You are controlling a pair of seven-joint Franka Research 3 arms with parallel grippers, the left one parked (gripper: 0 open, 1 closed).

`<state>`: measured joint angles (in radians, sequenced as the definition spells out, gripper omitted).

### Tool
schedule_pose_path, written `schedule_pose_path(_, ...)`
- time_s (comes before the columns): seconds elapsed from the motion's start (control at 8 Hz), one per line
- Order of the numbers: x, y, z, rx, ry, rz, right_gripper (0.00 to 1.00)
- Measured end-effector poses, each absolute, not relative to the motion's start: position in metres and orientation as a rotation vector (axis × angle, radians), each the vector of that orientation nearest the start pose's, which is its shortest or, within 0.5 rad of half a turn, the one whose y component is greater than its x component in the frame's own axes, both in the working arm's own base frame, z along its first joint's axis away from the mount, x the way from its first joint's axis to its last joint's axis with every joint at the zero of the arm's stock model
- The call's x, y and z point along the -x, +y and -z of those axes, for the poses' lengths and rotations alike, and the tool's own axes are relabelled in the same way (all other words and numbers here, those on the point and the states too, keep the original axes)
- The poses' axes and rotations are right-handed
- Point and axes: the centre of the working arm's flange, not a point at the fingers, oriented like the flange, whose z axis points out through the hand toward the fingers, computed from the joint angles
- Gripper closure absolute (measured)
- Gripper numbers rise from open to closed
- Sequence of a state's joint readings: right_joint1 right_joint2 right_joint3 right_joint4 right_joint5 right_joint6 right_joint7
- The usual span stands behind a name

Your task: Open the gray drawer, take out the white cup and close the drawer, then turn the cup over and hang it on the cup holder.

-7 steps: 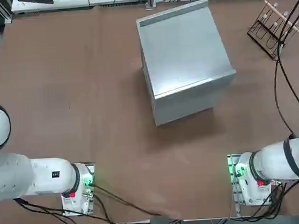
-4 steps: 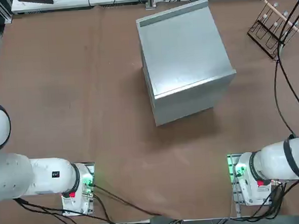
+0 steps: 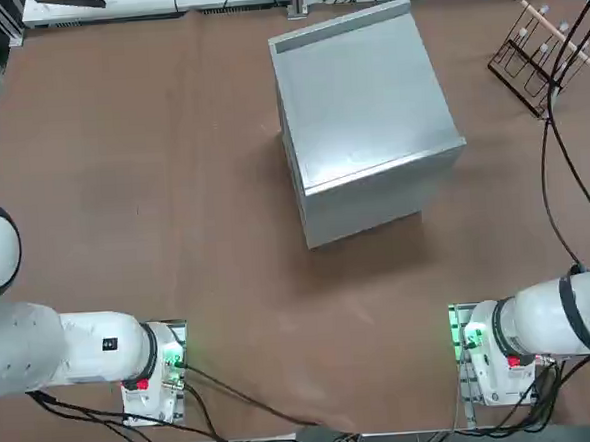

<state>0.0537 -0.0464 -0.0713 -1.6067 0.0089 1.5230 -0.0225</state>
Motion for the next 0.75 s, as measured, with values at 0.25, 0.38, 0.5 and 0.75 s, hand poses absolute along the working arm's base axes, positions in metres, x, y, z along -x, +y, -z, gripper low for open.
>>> schedule_pose_path(0.25, -0.5344, -0.0094, -0.6284, 3.128, -0.007, -0.064, 0.0)
schedule_pose_path(0.38, -0.5347, -0.0094, -0.6278, 3.128, -0.007, -0.066, 0.0)
schedule_pose_path(0.5, -0.5362, -0.0094, -0.6263, 3.128, -0.005, -0.064, 0.0)
schedule_pose_path(0.75, -0.5417, -0.0132, -0.6218, 3.129, 0.009, -0.051, 0.0)
